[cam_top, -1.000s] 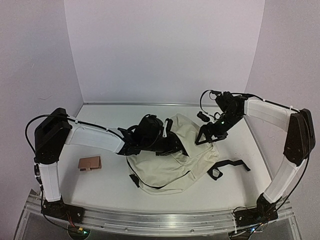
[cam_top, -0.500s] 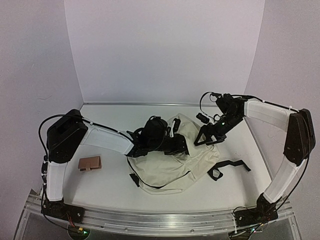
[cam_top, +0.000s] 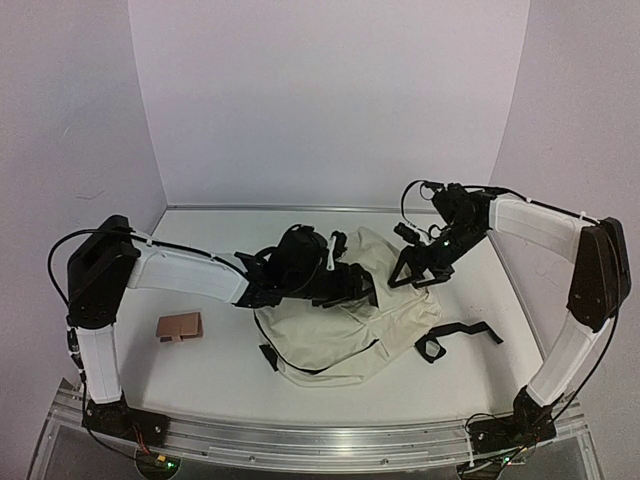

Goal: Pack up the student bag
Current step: Place the stationery in the student bag.

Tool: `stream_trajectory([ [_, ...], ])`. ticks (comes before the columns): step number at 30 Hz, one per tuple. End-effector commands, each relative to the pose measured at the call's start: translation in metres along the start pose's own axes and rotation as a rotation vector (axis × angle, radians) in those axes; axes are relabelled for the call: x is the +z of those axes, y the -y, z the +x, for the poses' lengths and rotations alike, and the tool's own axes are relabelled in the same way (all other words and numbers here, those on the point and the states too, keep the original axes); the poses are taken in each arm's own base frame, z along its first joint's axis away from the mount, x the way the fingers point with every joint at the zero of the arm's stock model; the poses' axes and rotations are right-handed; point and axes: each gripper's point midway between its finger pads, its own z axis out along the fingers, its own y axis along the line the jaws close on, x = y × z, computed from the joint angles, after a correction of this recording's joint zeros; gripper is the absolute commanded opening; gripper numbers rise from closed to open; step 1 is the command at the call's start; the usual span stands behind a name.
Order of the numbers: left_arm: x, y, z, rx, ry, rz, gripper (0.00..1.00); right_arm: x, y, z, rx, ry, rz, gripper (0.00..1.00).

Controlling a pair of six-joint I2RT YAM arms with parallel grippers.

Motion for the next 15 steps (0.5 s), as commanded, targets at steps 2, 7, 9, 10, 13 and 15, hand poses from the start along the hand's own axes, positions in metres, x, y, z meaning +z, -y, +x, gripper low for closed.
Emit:
stream_trajectory([
  [2, -0.050, -0.019, 0.004, 0.050, -0.046, -0.209, 0.74, -0.020, -0.002, -0.024, -0.028, 0.073, 0.044, 0.90],
  [7, -0.105, -0.036, 0.012, 0.078, -0.076, -0.366, 0.91, -0.027, -0.003, -0.032, -0.045, 0.096, 0.066, 0.91],
  [9, -0.131, -0.051, 0.016, 0.071, -0.079, -0.455, 0.99, -0.029, -0.004, -0.034, -0.052, 0.101, 0.068, 0.91],
  [10, -0.146, -0.060, 0.019, 0.057, -0.077, -0.509, 1.00, -0.029, -0.004, -0.034, -0.054, 0.102, 0.067, 0.91],
  [13, -0.192, -0.087, 0.023, -0.023, -0.030, -0.663, 1.00, -0.027, -0.006, -0.033, -0.053, 0.097, 0.052, 0.92],
  [15, -0.220, -0.113, 0.033, -0.097, -0.019, -0.764, 1.00, -0.026, -0.008, -0.033, -0.052, 0.096, 0.043, 0.92],
])
